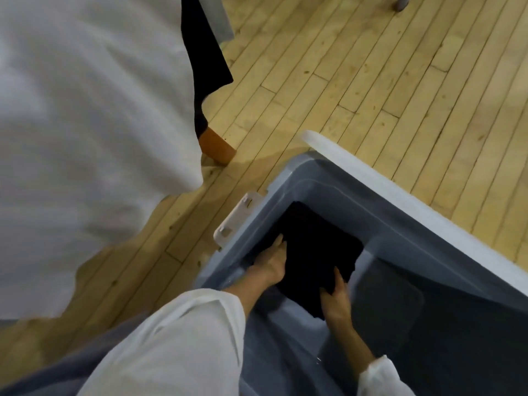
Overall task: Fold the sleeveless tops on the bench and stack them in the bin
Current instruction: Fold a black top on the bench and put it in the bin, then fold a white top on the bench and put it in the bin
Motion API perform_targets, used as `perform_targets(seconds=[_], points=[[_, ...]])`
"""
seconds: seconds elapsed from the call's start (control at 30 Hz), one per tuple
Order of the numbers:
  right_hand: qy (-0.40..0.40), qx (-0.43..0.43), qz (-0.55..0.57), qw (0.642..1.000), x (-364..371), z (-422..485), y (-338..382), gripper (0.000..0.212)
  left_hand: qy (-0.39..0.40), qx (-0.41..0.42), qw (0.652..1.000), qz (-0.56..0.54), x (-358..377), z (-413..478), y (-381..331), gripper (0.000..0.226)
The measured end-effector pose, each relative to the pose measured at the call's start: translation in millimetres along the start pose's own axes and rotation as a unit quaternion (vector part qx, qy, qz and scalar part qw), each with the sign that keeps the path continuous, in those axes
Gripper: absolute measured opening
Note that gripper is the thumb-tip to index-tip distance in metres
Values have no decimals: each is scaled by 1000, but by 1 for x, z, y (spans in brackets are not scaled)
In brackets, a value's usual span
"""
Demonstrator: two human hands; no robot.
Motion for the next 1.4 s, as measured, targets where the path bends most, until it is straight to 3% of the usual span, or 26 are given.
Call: perform_targets(seconds=[0.13, 0.23, 0.33, 0.43, 0.53, 0.63, 0.8, 0.97, 1.07, 1.2, 1.4], points=[[3, 42, -8, 999, 4, -2, -29, 66, 29, -55, 998, -10, 6, 10, 16, 72], [-22, 47, -26, 998, 1, -4, -33, 71, -24, -81, 996, -32, 6, 5, 10, 68], [-49, 42, -40, 997, 1, -2, -35, 70, -97, -94, 989, 63, 15, -11, -8, 65], [-53, 50, -67, 995, 6, -2, -36, 71, -8, -63, 987, 146, 25, -13, -13, 58], [-71, 70, -92, 991, 9, -9, -26, 70, 73, -60, 983, 158, 11, -9, -9, 57], [-85, 35, -43, 995, 2, -19, 4, 62, 36, -83, 992, 86, -25, -19, -18, 49], [-11, -18, 59, 998, -24, -54, 78, 45, -28, -35, 999, -16, -81, -74, -50, 31], [39, -94, 137, 985, -56, -124, 156, 33, -31, -9, 998, 44, -127, -153, -90, 22], [72, -149, 167, 972, -69, -160, 198, 28, -97, -4, 993, 66, -153, -207, -101, 26], [156, -243, 152, 945, -70, -215, 258, 31, -288, -4, 958, -16, -183, -303, -69, 29], [246, -300, 97, 916, -18, -289, 326, 14, -401, -62, 905, -129, -208, -401, 31, 20]])
Point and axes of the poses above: each hand's wrist, its own z-axis towards the middle knuckle, its own x-axis out of the palm, y = z × x, the point moved 2 cm from there along z, towards the middle knuckle, and after that the axes turned 4 degrees about z, right-handed, at the moved point
